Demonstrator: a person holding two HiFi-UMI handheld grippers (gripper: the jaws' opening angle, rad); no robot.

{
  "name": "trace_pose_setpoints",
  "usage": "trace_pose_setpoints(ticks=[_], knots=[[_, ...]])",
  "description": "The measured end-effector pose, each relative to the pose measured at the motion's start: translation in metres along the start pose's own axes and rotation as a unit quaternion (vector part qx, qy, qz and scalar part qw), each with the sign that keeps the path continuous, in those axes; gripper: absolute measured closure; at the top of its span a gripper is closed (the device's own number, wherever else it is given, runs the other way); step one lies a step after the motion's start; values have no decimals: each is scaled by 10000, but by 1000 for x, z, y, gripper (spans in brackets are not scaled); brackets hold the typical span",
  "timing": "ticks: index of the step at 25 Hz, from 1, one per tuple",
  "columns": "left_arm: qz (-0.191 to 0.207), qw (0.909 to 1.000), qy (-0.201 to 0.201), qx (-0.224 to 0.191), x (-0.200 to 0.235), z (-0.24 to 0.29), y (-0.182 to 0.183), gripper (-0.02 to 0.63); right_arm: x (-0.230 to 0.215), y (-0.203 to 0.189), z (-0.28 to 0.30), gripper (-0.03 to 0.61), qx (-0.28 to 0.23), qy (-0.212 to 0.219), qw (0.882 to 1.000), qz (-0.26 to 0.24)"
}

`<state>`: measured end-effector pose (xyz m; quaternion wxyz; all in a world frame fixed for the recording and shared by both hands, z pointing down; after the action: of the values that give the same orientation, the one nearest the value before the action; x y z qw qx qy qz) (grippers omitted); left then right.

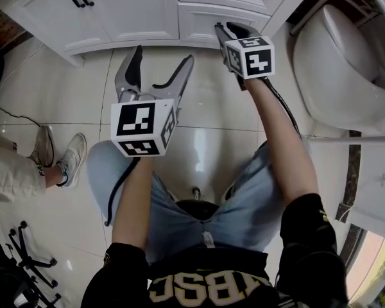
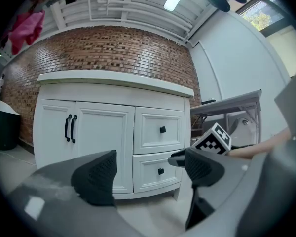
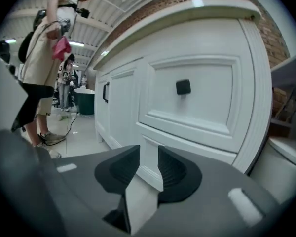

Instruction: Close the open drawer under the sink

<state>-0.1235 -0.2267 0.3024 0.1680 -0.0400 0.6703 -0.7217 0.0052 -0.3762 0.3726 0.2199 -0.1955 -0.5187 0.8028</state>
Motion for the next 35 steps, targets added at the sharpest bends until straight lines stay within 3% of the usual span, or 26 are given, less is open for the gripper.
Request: trace_pose_setpoints(ticks=[8,13,14,16,17,22,27,35], knots=[[100,9998,-43,-145,-18,-26,13,176,33,18,-113,460,-885,-64,9951,-440],[315,9992,-88,-232,-28,-45,22,176,19,14,-177,455,-1359,-488,9895,-16],[379,9989,-101,-241,-30,-47,23,176,13,11,-190,424,-1454,-717,9867,98],[434,9987,-107,-260,-33,-47,24,176,2,5,-212,236,-1615,-1091,9802,357],[430,9987,-83,-263,-34,-48,24,178,0,3,-221,201,-1689,-1150,9776,512],[569,9981,38,-213,-47,-48,18,196,0,4,-260,198,-2151,-1124,9626,1202],[405,9989,75,-221,-49,-51,15,201,9,-7,-261,205,-2000,-1311,9690,622],[477,9986,29,-212,-52,-47,16,201,27,-4,-245,212,-2012,-1117,9725,353]])
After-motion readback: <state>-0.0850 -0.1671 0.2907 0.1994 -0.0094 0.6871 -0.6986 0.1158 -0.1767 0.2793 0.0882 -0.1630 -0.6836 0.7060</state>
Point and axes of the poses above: the fingertips, and each gripper's own axes: z forward along the fingers, x to its left, y out of its top, the point moved 2 cm from there along -z, backward along the fingers, and after that the axes turned 11 degrees about z, right-handed, at the moved point
